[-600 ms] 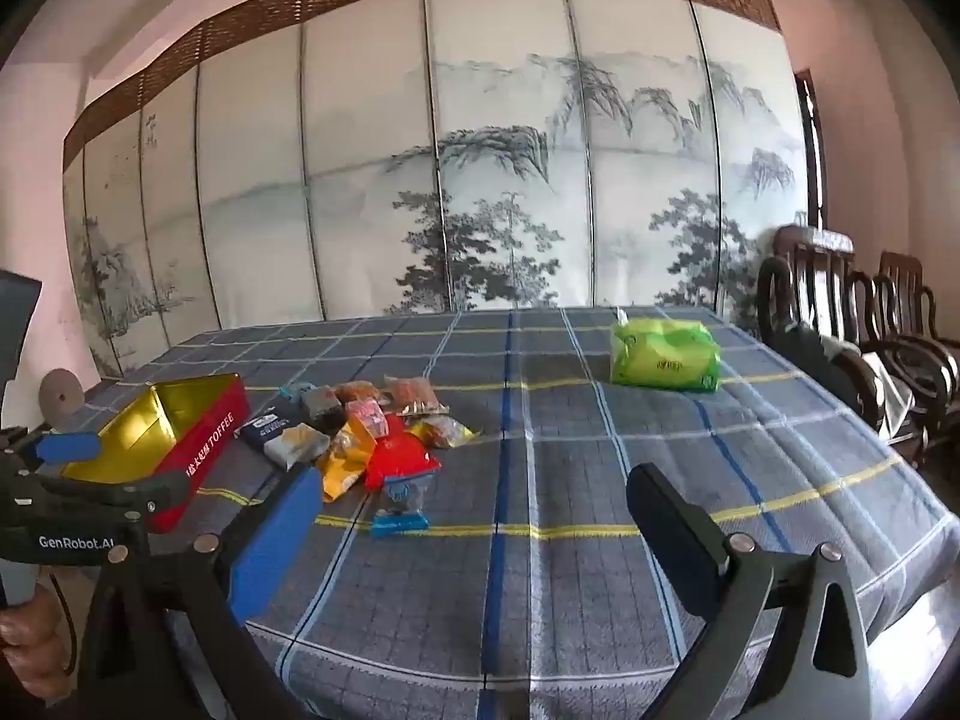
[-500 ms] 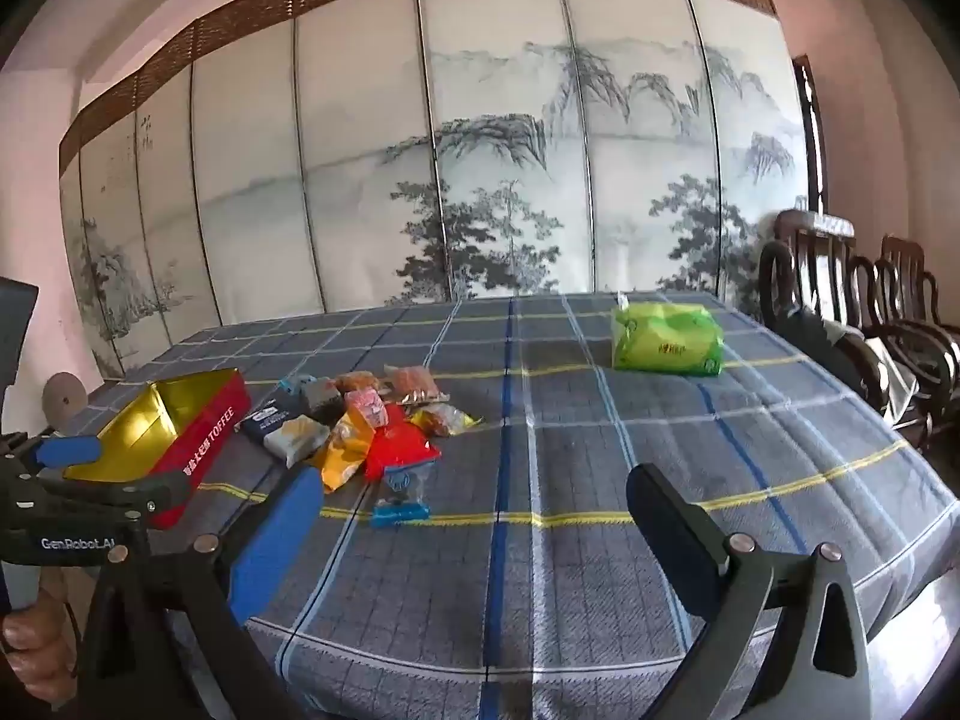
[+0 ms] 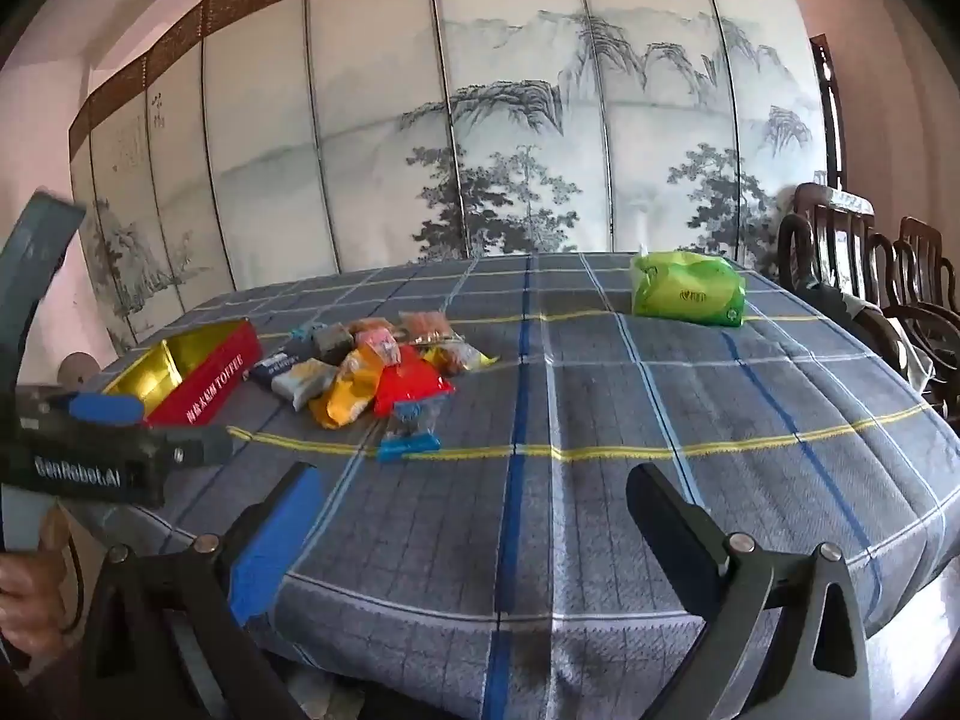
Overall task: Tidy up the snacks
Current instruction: 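Move the left gripper toward the pile of wrapped snacks, then grasp the orange snack bag with the left gripper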
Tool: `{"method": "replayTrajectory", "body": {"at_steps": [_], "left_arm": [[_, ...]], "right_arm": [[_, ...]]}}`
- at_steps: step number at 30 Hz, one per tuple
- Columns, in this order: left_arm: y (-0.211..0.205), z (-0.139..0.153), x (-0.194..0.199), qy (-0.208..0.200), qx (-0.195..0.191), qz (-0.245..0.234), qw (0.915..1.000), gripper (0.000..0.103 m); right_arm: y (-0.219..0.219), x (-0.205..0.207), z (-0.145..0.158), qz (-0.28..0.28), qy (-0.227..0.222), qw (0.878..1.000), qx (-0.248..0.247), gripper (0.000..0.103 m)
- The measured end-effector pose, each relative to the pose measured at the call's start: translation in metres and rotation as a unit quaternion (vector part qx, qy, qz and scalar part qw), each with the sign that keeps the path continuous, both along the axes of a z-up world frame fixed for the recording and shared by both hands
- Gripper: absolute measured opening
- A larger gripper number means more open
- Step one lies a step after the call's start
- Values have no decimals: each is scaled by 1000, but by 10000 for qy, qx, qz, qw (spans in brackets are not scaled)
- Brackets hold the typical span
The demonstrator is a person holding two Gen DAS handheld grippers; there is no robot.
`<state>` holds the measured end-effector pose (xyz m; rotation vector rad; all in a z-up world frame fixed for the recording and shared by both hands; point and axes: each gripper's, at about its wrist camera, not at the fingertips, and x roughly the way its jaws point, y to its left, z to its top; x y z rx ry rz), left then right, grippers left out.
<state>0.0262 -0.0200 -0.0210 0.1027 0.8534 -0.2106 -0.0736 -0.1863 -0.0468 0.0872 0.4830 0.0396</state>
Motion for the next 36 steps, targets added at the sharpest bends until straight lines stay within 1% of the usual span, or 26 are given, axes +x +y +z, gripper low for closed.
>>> {"method": "replayTrajectory", "body": {"at_steps": [4, 7, 8, 10, 12, 14, 18, 21, 24, 27, 28, 30, 33, 36], "left_arm": [[-6, 6, 14, -72, 21, -180, 9998, 102], [-12, 9, 25, -167, 58, -495, 9986, 102], [-14, 9, 29, -194, 117, -576, 9981, 101], [-19, 8, 37, -215, 260, -789, 9963, 94], [-23, 4, 48, -102, 344, -1026, 9941, 83], [-26, -2, 61, 71, 389, -1167, 9924, 77], [-31, -12, 80, 311, 413, -1379, 9891, 76], [-37, -19, 91, 447, 490, -1496, 9865, 76], [-42, -24, 96, 431, 683, -1564, 9844, 76], [-43, -29, 102, 482, 735, -1597, 9833, 75], [-42, -30, 105, 483, 763, -1594, 9831, 74], [-43, -34, 109, 507, 838, -1616, 9820, 68], [-44, -40, 116, 597, 914, -1658, 9801, 62], [-44, -43, 120, 661, 958, -1673, 9790, 62]], "right_arm": [[2, -1, -4, 90, -4, 10000, 6, 103], [4, 0, -7, 171, 18, 9998, -30, 103], [4, 0, -7, 175, 22, 9998, -26, 103], [3, 1, -7, 177, 27, 9998, 15, 103], [1, 1, -8, 166, 46, 9998, 65, 103], [0, 2, -9, 167, 77, 9998, 108, 103], [-1, 6, -12, 195, 118, 9996, 143, 103], [-2, 6, -13, 209, 125, 9996, 158, 103], [-1, 8, -15, 223, 147, 9995, 169, 103], [-2, 12, -18, 223, 213, 9993, 199, 103], [-3, 13, -18, 218, 237, 9992, 216, 103], [-4, 13, -20, 218, 261, 9991, 254, 103], [-4, 14, -21, 231, 277, 9990, 265, 103], [-3, 15, -22, 250, 303, 9989, 244, 103]]}}
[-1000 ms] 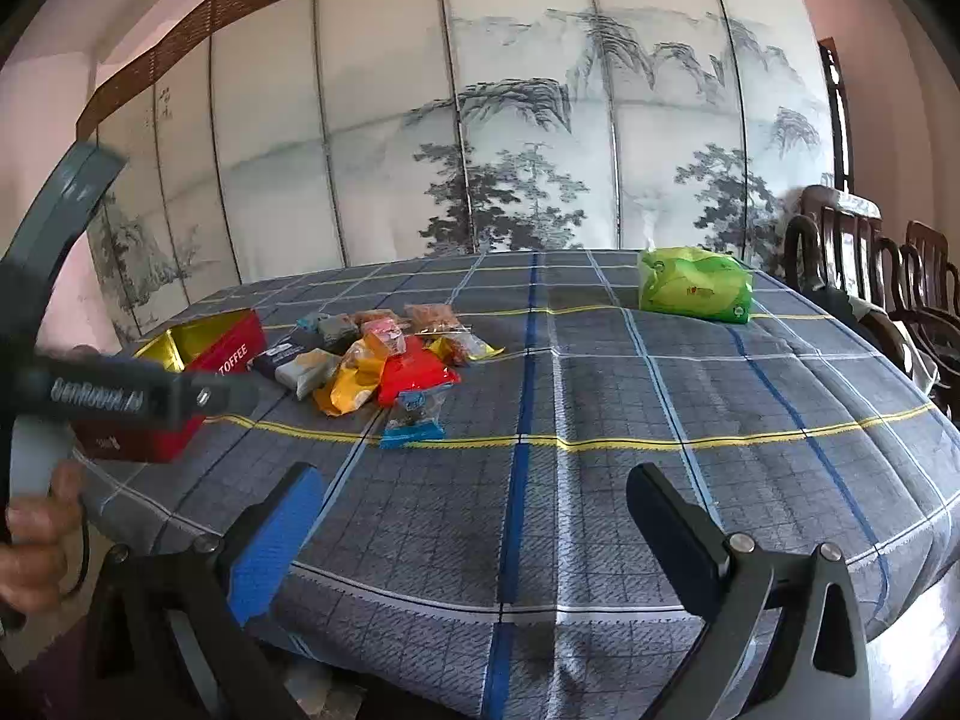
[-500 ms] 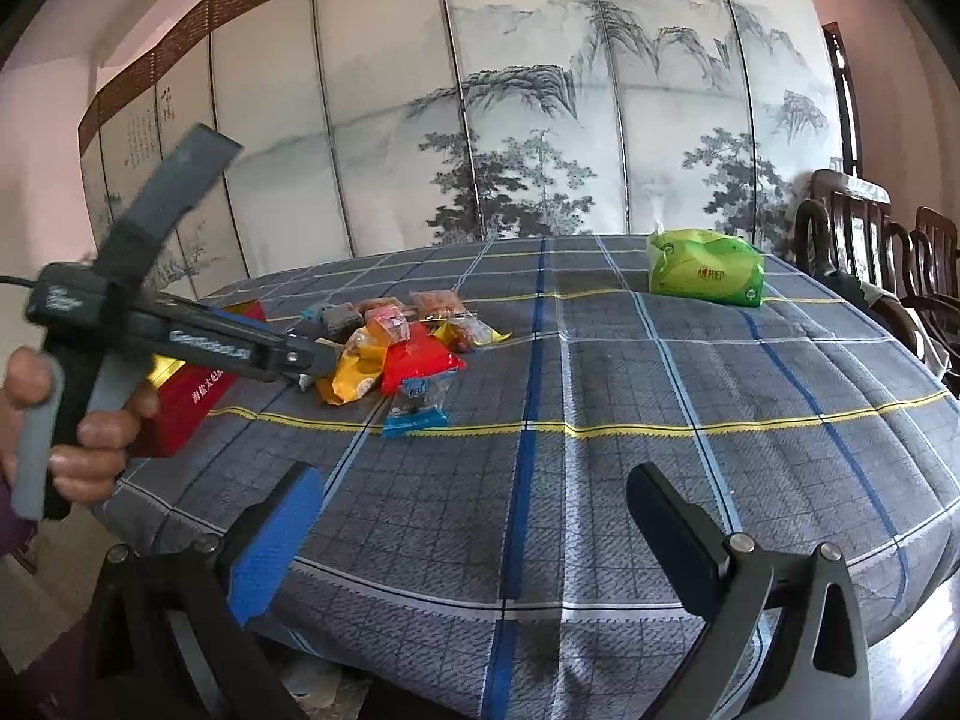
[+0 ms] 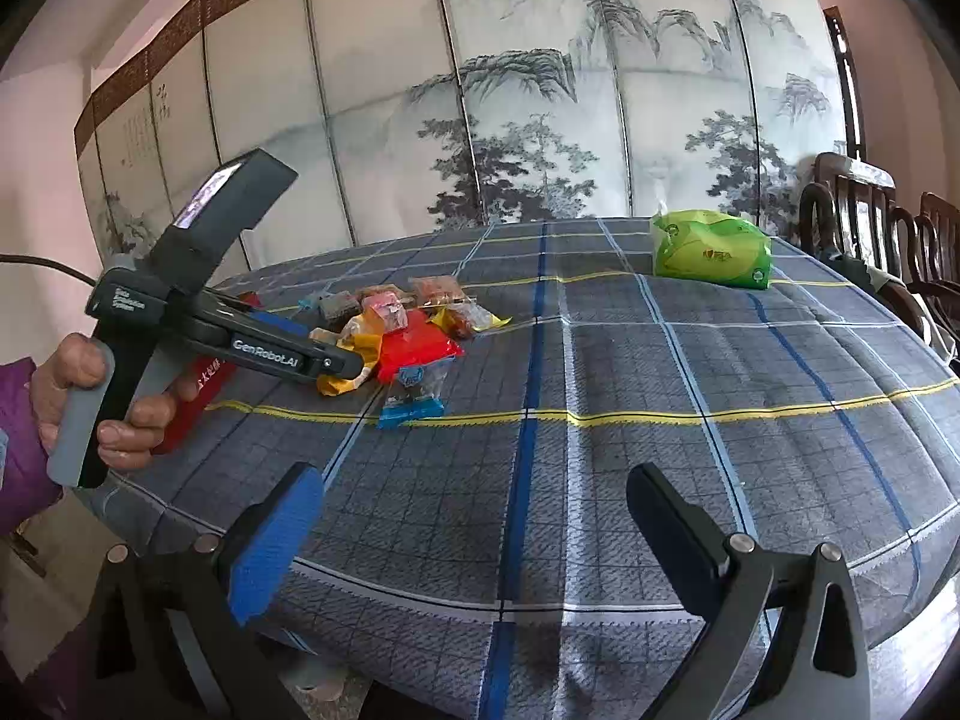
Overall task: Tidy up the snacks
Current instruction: 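Grasp the orange snack bag with the left gripper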
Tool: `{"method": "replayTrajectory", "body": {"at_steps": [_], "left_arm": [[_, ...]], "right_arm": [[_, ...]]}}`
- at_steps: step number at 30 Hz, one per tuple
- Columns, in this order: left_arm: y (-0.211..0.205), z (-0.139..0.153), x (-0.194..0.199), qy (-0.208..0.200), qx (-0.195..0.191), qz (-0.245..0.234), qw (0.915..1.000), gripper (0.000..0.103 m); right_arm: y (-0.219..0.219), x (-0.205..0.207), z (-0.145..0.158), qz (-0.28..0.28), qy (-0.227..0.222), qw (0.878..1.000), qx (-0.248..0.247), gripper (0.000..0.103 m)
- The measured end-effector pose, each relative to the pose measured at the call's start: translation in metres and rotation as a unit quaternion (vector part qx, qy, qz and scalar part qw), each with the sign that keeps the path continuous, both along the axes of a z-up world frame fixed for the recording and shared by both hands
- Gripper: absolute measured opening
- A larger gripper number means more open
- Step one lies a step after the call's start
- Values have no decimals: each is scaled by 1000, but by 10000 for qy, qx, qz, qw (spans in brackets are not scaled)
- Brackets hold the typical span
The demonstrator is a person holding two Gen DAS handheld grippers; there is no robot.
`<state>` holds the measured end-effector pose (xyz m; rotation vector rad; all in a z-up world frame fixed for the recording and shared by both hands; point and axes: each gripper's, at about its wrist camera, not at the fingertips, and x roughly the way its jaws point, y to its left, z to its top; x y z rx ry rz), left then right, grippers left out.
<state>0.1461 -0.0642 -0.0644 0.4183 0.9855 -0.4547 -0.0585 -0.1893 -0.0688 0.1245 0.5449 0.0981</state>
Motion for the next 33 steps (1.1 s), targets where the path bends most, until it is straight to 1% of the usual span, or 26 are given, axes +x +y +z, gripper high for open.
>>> {"method": "replayTrajectory", "body": {"at_steps": [11, 19, 23, 25, 26, 27, 31, 33], "left_arm": [[-8, -4, 7, -31, 79, -149, 9999, 62], [-14, -8, 4, -250, 298, -244, 9989, 62], [-14, -9, 5, -307, 303, -252, 9988, 61], [-14, -9, 4, -344, 281, -237, 9987, 58], [-14, -9, 4, -353, 252, -259, 9987, 44], [-15, -10, 3, -293, 207, -292, 9989, 36], [-16, -10, -3, -459, 237, -64, 9986, 32], [-15, -8, -9, -550, 245, 164, 9981, 31]], "right_arm": [[1, 3, -2, 26, 94, 10000, -11, 103], [2, 5, -3, 18, 163, 9999, 10, 103], [2, 7, -4, 18, 201, 9998, 18, 103], [1, 8, -5, 16, 219, 9998, 28, 103], [1, 8, -5, 16, 222, 9997, 30, 103], [1, 8, -5, 14, 224, 9997, 31, 103], [1, 8, -5, 19, 227, 9997, 33, 103], [1, 7, -5, 15, 226, 9997, 37, 103]]}}
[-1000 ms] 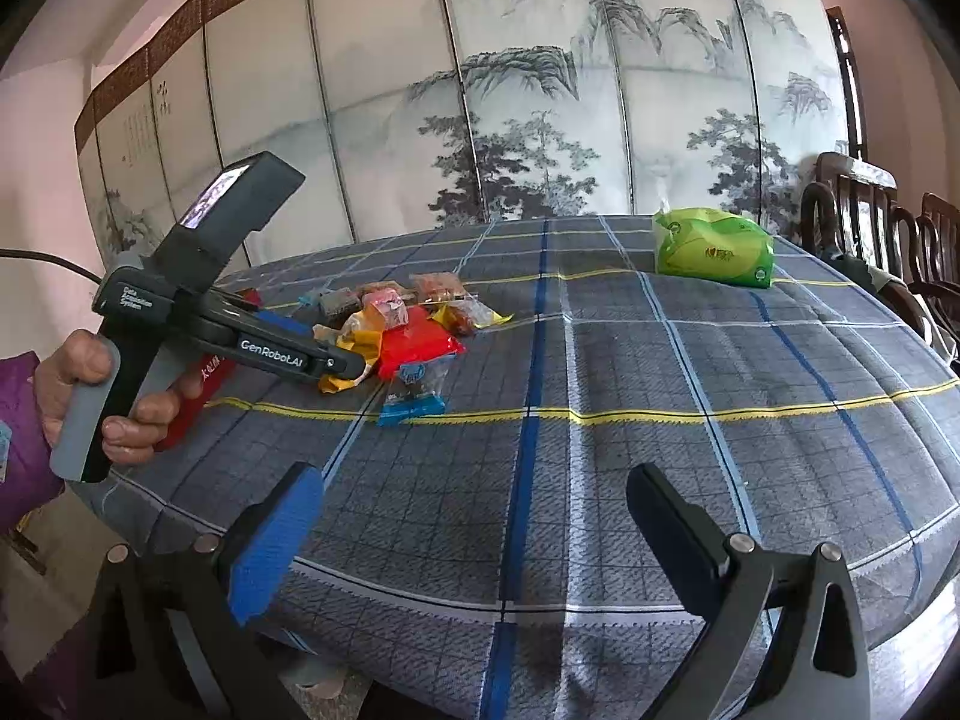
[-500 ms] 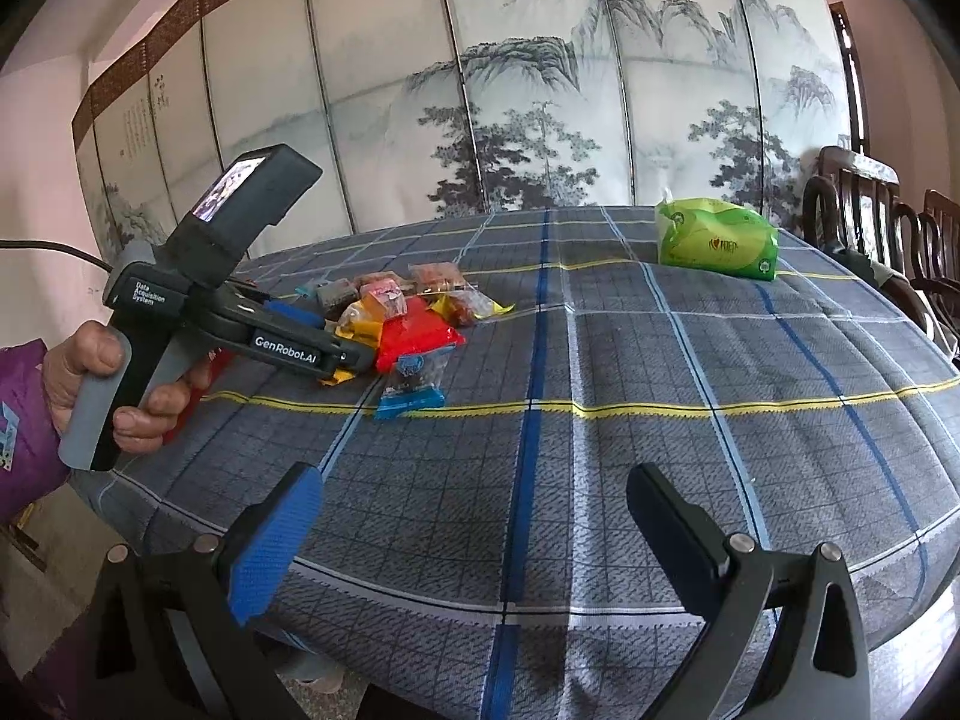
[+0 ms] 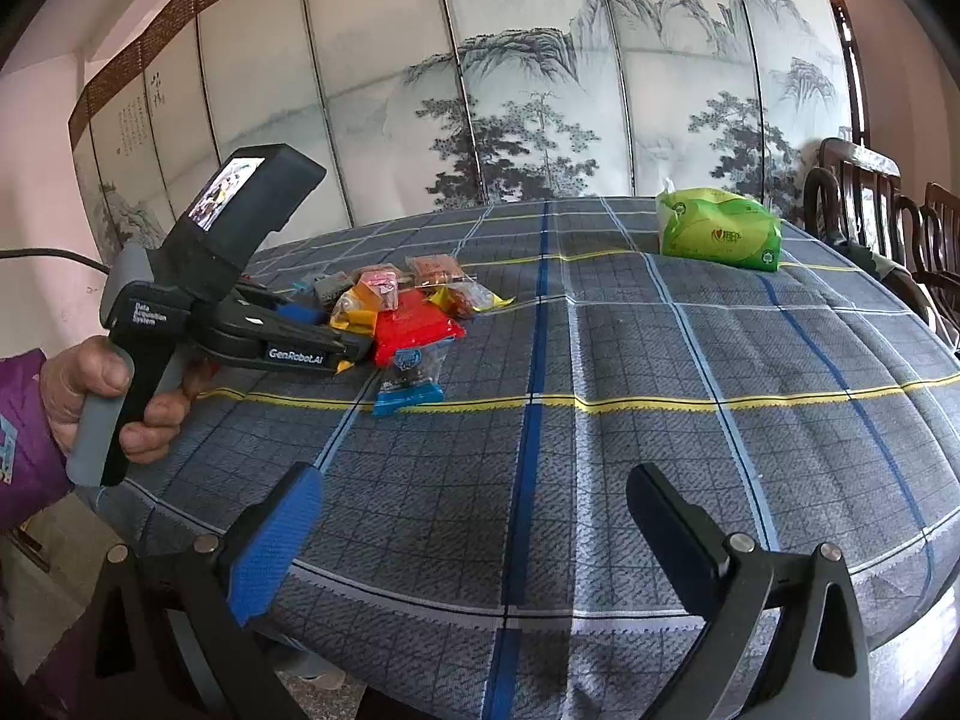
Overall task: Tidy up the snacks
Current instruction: 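Lift the orange bag and carry it over the gold tray with the left gripper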
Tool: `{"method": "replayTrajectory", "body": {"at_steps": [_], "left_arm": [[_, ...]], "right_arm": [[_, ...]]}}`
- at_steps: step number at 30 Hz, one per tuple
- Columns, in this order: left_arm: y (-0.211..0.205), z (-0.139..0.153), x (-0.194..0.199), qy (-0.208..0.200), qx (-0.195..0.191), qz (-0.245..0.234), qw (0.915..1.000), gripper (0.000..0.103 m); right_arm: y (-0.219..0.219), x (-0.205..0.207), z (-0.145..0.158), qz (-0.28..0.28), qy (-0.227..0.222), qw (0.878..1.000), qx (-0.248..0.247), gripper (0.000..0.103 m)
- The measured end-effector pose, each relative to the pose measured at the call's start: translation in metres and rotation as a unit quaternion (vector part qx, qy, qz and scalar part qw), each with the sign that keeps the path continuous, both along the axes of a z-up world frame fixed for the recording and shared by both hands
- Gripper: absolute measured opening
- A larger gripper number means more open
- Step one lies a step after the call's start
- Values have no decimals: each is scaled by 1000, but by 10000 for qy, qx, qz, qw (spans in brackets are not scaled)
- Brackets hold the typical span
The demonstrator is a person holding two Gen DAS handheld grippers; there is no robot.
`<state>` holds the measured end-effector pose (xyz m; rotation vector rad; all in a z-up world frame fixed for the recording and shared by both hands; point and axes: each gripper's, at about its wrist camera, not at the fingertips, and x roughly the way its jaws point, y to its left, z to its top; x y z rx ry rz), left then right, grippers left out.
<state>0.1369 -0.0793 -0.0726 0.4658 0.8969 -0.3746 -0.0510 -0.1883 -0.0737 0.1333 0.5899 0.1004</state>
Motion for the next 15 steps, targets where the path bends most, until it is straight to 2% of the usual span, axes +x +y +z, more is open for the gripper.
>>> {"method": "replayTrajectory", "body": {"at_steps": [6, 15], "left_arm": [[5, 25, -25, -186, -215, 529, 9982, 31], [4, 59, -52, -447, -295, 665, 9963, 31]], "right_arm": [[-2, 2, -1, -64, 17, 9999, 98, 103], [-1, 0, 2, -61, -56, 10000, 41, 103]]}}
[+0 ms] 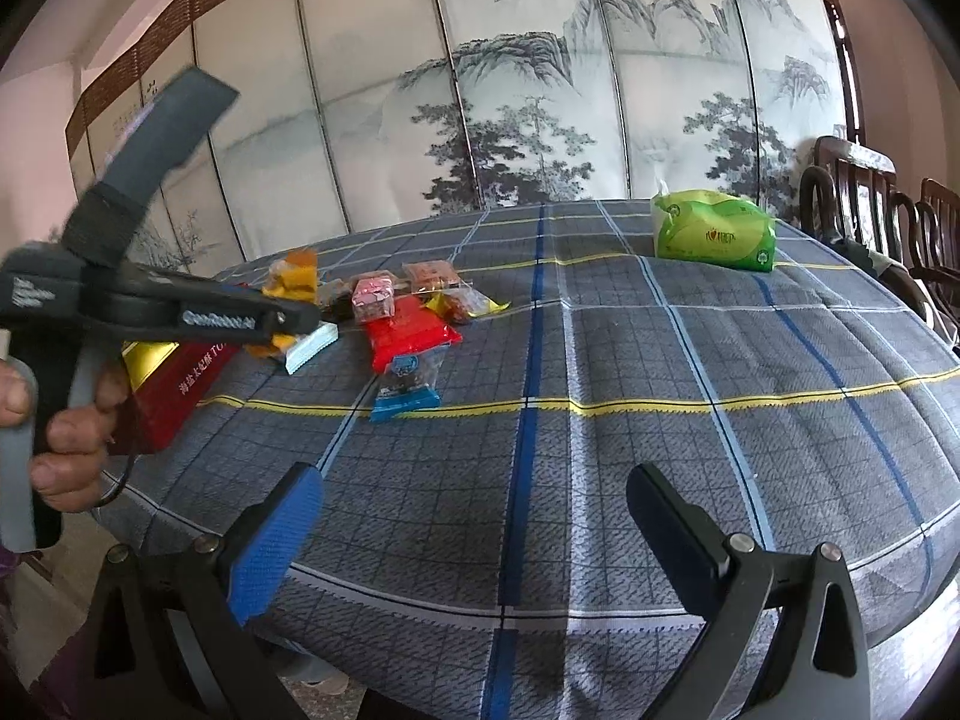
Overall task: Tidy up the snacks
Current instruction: 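Lift the orange bag and carry it over the gold tray with the left gripper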
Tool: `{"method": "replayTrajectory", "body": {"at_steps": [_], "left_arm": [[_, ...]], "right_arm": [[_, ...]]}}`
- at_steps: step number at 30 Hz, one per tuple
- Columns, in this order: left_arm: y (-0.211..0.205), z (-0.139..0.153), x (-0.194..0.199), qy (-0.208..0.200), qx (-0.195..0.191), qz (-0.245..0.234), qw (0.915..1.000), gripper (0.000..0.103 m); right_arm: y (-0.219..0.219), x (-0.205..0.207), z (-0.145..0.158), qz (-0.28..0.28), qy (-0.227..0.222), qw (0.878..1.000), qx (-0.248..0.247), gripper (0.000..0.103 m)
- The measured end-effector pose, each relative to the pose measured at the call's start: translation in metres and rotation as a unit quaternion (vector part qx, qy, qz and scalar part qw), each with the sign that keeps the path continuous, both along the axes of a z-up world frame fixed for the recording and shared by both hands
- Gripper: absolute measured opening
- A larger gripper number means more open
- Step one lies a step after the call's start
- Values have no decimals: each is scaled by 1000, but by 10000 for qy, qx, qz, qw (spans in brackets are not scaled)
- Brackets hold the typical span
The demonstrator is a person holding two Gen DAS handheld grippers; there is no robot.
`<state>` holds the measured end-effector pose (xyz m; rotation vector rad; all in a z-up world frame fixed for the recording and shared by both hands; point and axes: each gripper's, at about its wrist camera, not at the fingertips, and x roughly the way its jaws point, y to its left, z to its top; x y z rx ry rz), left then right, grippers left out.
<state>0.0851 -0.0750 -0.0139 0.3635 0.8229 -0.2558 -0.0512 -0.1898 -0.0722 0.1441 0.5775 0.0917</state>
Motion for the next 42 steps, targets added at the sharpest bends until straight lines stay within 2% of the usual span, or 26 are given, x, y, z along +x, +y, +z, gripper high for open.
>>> {"method": "replayTrajectory", "body": {"at_steps": [10, 23, 37, 42], "left_arm": [[16, 13, -13, -3, -117, 305, 9995, 31], [60, 27, -14, -11, -273, 847, 9960, 31], [127, 34, -5, 109, -514, 1530, 9868, 32], [155, 32, 3, 180, -515, 1812, 9819, 32]], "right_arm": [[2, -3, 1, -2, -46, 10000, -82, 103], [12, -5, 4, 71, -57, 9995, -303, 103], [16, 0, 4, 133, 127, 9992, -355, 103], [15, 10, 14, 249, 166, 9990, -342, 103]]}}
